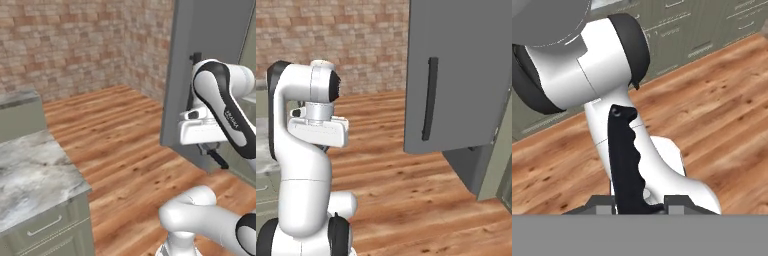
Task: Retrieve the butter from the fridge and place it on a plate on the dining table. Then retrieve the butter knife by the fridge and place it near the plate.
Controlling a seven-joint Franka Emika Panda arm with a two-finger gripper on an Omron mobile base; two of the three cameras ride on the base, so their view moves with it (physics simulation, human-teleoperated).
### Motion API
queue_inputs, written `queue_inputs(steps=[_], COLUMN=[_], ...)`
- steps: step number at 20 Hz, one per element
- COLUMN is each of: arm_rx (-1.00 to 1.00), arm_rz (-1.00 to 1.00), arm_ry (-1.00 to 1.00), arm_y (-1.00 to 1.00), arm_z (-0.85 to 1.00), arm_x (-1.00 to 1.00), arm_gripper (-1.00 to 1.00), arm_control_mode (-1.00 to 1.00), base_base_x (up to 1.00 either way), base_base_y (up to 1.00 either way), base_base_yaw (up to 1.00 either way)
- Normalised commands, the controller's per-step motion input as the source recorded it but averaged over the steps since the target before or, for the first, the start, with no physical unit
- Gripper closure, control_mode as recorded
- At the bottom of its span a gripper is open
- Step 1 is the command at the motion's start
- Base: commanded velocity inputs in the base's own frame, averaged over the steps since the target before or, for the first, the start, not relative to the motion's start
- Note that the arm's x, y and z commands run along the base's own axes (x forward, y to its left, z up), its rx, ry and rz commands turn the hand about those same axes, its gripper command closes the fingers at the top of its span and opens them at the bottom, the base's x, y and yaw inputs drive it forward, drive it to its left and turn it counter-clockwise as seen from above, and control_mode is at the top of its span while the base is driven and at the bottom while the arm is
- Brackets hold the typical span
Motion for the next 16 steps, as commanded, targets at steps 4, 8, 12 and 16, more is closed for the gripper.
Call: queue_inputs(steps=[4, 8, 12, 16], arm_rx=[0.0, 0.0, 0.0, 0.0], arm_rz=[0.0, 0.0, 0.0, 0.0], arm_ry=[0.0, 0.0, 0.0, 0.0], arm_y=[0.0, 0.0, 0.0, 0.0], arm_z=[0.0, 0.0, 0.0, 0.0], arm_x=[0.0, 0.0, 0.0, 0.0], arm_gripper=[1.0, 1.0, 1.0, 1.0], arm_control_mode=[1.0, 1.0, 1.0, 1.0], base_base_x=[0.33, 0.59, 0.6, 0.67], base_base_y=[0.1, 0.04, 0.11, -0.07], base_base_yaw=[0.18, 0.15, 0.16, 0.22])
